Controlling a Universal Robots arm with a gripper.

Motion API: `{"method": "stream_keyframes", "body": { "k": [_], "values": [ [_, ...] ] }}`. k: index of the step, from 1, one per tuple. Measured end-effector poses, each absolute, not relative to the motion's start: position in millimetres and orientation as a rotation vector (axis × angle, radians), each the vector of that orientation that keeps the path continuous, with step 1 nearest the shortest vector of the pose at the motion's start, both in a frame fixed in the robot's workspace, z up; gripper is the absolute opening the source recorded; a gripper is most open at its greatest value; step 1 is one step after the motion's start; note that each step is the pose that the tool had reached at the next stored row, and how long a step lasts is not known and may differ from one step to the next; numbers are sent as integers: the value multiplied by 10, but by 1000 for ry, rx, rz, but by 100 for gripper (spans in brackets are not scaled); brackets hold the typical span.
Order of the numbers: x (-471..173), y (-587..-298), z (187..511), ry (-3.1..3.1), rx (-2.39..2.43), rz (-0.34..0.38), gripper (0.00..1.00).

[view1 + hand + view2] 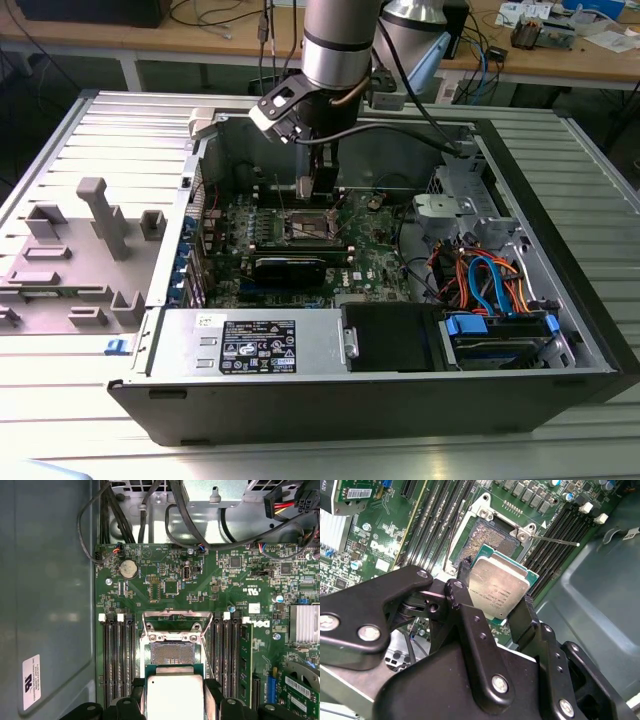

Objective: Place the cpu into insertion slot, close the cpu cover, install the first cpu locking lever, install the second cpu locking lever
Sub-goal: 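Place the cpu into insertion slot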

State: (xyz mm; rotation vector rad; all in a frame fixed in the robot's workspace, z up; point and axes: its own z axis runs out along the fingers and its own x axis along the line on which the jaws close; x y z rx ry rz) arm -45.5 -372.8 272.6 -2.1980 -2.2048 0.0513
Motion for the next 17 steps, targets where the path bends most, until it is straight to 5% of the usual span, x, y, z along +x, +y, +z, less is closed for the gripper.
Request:
{"method": "stream_keyframes", "body": {
  "k": [17],
  "values": [
    [-460, -3728, 2695, -2205, -2198, 51, 55]
  ]
}}
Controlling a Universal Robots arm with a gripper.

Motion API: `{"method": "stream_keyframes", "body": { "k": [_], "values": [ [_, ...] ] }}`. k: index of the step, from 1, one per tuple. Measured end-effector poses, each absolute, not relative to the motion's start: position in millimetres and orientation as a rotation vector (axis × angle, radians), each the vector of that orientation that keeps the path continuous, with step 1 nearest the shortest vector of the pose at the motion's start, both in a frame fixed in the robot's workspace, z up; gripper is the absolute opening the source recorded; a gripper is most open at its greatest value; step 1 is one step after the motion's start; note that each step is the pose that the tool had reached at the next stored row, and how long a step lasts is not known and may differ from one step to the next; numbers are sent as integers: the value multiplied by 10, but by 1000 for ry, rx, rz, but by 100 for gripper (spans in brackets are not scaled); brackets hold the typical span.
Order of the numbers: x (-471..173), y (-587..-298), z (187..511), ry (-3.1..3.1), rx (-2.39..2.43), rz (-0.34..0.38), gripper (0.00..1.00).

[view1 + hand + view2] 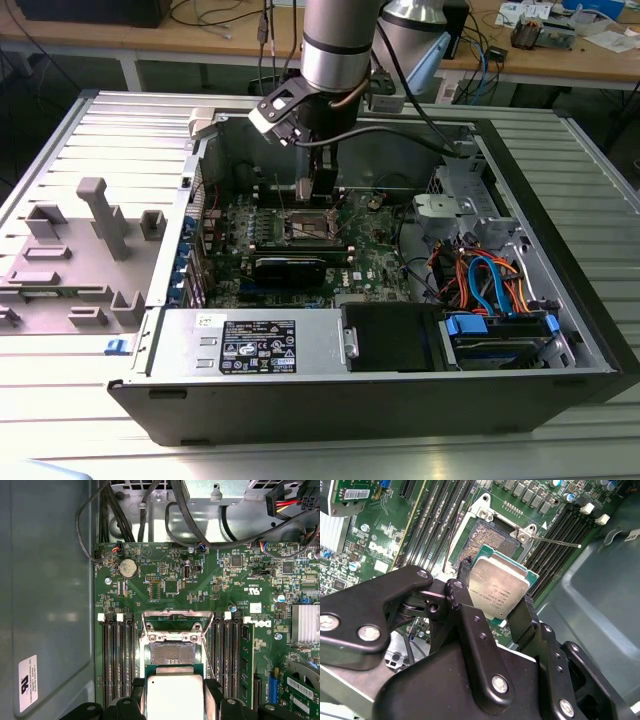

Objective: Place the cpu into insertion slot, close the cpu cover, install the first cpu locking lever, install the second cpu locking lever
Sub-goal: 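Place the cpu into insertion slot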

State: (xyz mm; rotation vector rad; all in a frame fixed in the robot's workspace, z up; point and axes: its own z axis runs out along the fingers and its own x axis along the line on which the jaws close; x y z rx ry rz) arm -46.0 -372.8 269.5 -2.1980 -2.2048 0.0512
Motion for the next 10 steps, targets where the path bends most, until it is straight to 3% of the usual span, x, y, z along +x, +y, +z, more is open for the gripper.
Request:
{"method": "stream_keyframes", "body": {
  "k": [10],
  "values": [
    [-463, -3728, 2680, -2205, -2198, 51, 55]
  ]
}}
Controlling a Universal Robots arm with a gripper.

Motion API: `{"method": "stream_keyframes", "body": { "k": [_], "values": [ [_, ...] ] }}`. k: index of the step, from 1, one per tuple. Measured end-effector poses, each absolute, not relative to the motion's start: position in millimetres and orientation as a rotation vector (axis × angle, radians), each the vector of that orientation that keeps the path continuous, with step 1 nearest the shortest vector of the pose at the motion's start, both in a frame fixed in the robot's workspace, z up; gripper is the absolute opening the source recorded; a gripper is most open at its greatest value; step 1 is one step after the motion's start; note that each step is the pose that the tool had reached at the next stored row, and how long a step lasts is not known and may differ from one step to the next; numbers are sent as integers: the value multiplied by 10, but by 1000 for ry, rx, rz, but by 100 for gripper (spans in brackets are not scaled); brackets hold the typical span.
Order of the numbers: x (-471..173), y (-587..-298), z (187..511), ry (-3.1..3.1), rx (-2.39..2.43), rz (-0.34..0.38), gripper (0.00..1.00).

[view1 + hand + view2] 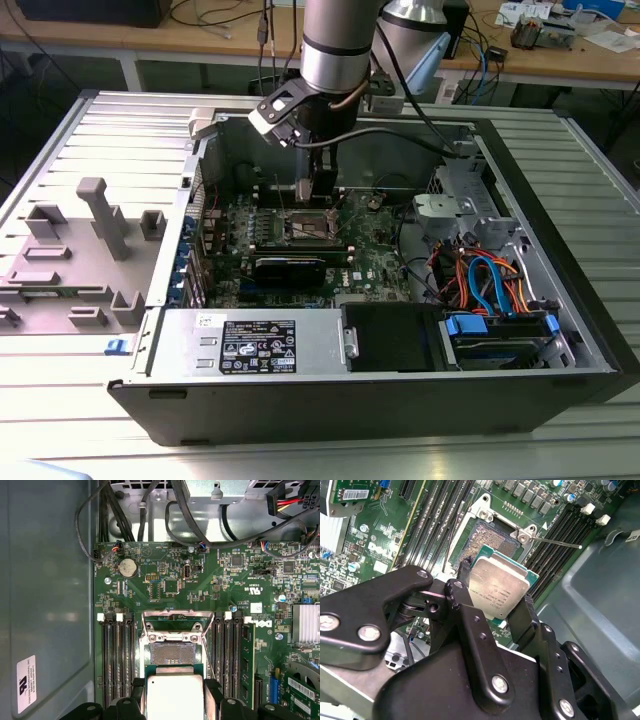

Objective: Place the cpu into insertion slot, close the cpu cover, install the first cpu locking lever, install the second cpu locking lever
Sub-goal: 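Place the cpu into insertion slot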

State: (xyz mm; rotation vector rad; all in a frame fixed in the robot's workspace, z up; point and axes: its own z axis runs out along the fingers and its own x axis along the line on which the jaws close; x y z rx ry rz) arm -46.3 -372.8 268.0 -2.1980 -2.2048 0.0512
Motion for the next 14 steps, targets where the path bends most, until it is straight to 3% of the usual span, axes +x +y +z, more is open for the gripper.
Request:
{"method": "stream_keyframes", "body": {
  "k": [14],
  "values": [
    [-466, -3728, 2657, -2205, -2198, 51, 55]
  ]
}}
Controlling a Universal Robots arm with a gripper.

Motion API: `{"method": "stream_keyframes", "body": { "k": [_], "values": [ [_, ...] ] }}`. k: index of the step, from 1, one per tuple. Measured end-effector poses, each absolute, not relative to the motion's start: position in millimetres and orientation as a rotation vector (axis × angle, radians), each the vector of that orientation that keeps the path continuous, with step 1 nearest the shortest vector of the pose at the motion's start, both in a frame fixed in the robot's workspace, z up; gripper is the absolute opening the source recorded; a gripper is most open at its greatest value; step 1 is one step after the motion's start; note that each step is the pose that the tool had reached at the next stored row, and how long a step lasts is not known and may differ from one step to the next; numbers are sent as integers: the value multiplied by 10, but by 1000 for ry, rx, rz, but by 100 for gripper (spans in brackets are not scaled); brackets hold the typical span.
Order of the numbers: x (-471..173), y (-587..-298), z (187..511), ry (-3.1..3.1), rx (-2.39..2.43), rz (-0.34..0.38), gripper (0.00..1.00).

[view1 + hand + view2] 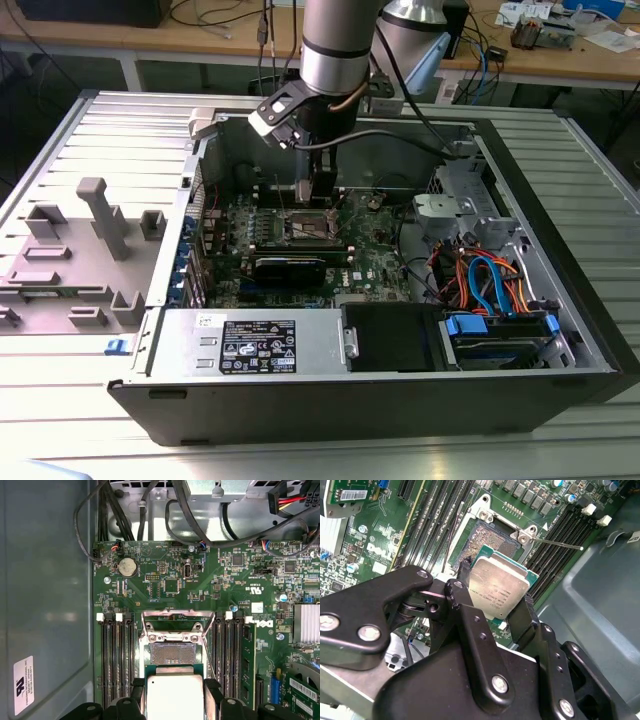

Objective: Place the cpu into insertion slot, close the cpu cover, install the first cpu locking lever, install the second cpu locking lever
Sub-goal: 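Place the cpu into insertion slot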

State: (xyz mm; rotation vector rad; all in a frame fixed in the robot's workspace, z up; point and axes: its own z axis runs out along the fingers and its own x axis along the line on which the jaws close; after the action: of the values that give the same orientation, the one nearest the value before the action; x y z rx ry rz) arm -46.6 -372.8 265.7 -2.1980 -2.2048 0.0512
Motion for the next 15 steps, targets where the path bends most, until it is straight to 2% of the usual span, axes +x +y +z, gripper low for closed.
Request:
{"method": "stream_keyframes", "body": {
  "k": [15],
  "values": [
    [-469, -3728, 2632, -2205, -2198, 51, 55]
  ]
}}
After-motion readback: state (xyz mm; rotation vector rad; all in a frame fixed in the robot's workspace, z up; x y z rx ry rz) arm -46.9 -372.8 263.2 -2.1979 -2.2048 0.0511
